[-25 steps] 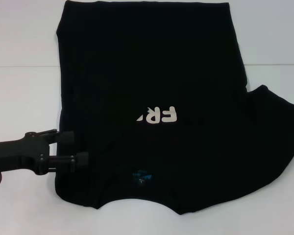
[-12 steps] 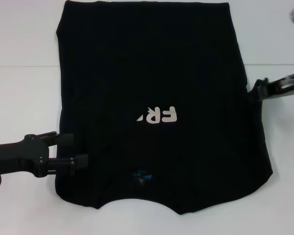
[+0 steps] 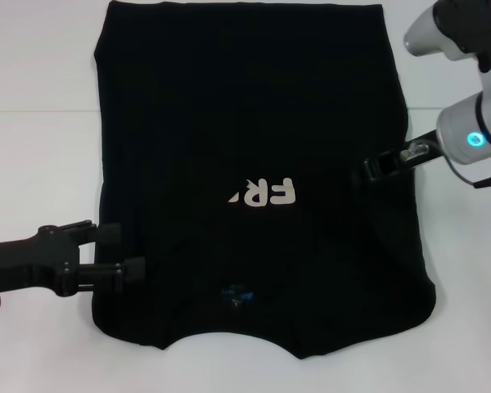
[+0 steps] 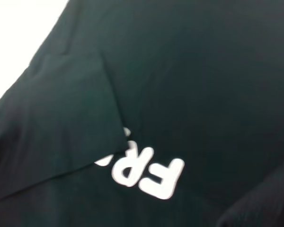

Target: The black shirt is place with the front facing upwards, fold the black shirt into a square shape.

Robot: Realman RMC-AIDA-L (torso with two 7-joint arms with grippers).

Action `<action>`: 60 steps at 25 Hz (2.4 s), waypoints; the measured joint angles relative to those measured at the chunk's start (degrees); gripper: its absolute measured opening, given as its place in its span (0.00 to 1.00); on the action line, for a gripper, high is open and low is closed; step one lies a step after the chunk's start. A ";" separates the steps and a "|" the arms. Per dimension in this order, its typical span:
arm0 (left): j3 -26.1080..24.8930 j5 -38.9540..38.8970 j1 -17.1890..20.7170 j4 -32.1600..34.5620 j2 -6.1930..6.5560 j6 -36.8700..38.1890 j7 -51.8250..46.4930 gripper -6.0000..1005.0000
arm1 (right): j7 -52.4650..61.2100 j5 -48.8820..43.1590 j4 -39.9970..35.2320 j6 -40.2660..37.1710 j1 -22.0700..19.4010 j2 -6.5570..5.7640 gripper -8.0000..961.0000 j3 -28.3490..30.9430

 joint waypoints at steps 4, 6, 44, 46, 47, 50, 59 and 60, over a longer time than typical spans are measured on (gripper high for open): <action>-0.15 0.00 0.00 0.00 -0.05 -0.02 0.00 0.90 | -1.03 1.78 1.41 0.71 0.18 0.00 0.04 -0.85; -0.55 0.00 0.00 0.00 -0.05 -0.04 0.00 0.90 | -2.20 2.94 2.10 0.87 0.19 0.00 0.04 -0.87; -1.33 20.90 -4.19 12.13 2.92 1.39 -55.79 0.89 | -63.09 30.98 10.74 -5.49 -17.49 0.17 0.96 3.80; 1.90 24.45 -5.39 16.86 1.19 1.46 -58.94 0.89 | -63.58 30.99 10.82 -5.20 -17.33 0.17 0.96 3.79; 3.34 26.39 -6.02 19.20 0.23 1.41 -60.32 0.89 | -63.68 30.99 10.83 -5.15 -17.28 0.14 0.96 3.85; 6.92 33.09 -8.12 27.11 -3.24 1.82 -63.81 0.89 | -63.72 31.04 10.84 -5.16 -17.22 0.02 0.96 4.43; 14.59 46.78 -11.62 33.62 -9.67 1.04 -66.41 0.89 | -63.73 31.16 10.90 -5.09 -17.51 0.00 0.96 5.09; 15.47 47.10 -11.56 33.61 -9.72 0.57 -66.44 0.89 | -63.70 31.17 10.91 -5.07 -17.54 0.00 0.96 5.09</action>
